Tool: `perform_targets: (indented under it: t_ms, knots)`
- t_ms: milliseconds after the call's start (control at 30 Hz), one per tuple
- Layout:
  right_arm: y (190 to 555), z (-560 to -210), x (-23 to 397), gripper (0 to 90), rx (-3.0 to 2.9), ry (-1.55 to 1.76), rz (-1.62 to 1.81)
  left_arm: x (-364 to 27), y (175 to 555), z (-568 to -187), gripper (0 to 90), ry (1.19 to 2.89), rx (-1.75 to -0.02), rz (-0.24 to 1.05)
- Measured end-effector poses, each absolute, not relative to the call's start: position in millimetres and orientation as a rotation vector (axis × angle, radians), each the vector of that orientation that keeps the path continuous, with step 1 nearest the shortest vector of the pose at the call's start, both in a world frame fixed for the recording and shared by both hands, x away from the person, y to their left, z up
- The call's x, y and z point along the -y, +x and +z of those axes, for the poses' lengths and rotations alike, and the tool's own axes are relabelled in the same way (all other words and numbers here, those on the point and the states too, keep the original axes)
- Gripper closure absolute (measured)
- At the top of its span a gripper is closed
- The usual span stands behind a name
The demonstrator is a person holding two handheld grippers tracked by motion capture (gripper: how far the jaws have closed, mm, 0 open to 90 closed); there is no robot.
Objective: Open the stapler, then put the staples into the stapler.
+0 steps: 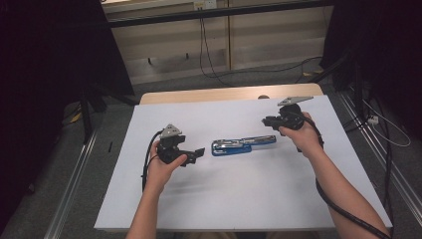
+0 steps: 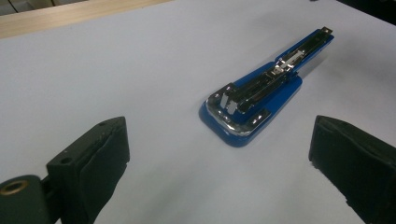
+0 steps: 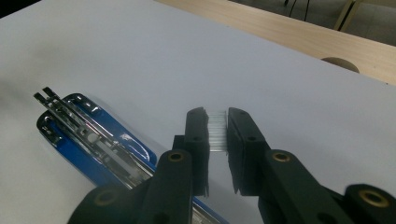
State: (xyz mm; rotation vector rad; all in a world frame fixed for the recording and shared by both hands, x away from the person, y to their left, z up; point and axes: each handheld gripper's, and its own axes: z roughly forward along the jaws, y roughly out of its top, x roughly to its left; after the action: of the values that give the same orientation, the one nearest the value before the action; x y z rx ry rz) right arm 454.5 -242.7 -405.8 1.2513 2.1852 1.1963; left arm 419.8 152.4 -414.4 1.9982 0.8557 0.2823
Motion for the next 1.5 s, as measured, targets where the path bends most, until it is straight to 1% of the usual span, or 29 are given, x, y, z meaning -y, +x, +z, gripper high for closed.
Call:
perform_targets:
  t_ms: [400,667,1067,1500]
  knots:
    - [448,-392,232,79.3,-2.224,1.161,1.207,-163,412,-410,5.1,2.025,-0.849,0.317]
    - [443,-386,229,79.3,-2.249,1.124,1.230,-174,404,-411,5.1,1.997,-0.866,0.329]
    - [443,-392,211,79.3,-2.311,1.047,1.244,-194,396,-413,5.1,1.978,-0.906,0.349]
    - [444,-392,198,79.3,-2.367,0.925,1.270,-204,385,-414,5.1,1.961,-0.932,0.366]
